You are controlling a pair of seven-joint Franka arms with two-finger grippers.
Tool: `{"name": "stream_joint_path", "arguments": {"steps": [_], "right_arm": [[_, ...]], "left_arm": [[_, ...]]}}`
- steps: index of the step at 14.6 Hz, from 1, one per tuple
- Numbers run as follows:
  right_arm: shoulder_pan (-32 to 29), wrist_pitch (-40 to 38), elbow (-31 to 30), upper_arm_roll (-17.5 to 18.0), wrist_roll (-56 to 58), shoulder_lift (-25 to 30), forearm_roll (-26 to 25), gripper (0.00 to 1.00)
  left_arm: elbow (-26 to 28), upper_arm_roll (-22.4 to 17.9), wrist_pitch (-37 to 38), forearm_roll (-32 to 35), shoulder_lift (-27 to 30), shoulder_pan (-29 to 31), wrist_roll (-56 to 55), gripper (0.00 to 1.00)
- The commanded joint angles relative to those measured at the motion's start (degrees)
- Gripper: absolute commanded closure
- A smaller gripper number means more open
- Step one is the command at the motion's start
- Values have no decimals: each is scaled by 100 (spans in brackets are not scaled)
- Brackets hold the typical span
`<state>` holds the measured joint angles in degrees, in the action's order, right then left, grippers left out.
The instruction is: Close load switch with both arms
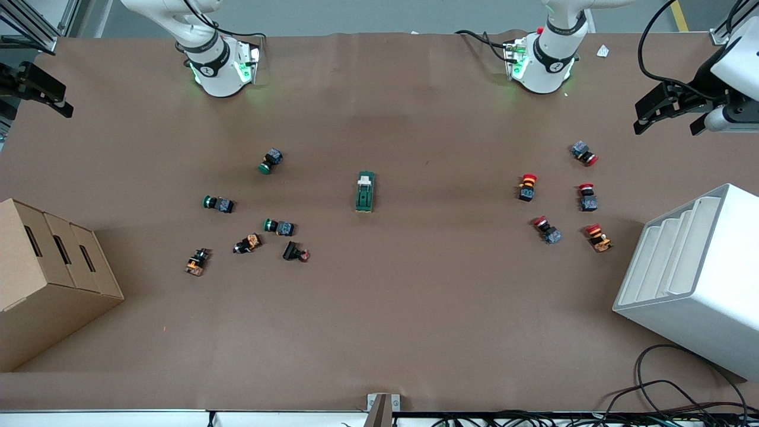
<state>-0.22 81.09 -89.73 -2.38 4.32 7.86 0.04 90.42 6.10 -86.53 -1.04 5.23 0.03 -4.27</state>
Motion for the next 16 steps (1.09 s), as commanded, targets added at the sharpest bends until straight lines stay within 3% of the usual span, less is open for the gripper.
{"name": "stream_joint_path", "arguments": {"steps": [1,5,9,13,16], "right_arm": [[-66,3,-80,54,-27,128,31,0],[-66,47,-80,54,-19,128,31,0],[-65,82,-71,54,-19,102,23,0],[-83,21,192,45,-36,67,14,0],[-22,38,228,71,-1,-48,31,0]], "left_arm": [[-86,40,22,25,5,-3,85,0],[-121,84,-4,25,-179,-91,6,0],[-271,531,-529,77,-697,-433,-143,0],[-253,804,-1259,104,-1268,-863,-1275,0],[-104,805,-2023,113,-1655,-1556,-2757,0]]}}
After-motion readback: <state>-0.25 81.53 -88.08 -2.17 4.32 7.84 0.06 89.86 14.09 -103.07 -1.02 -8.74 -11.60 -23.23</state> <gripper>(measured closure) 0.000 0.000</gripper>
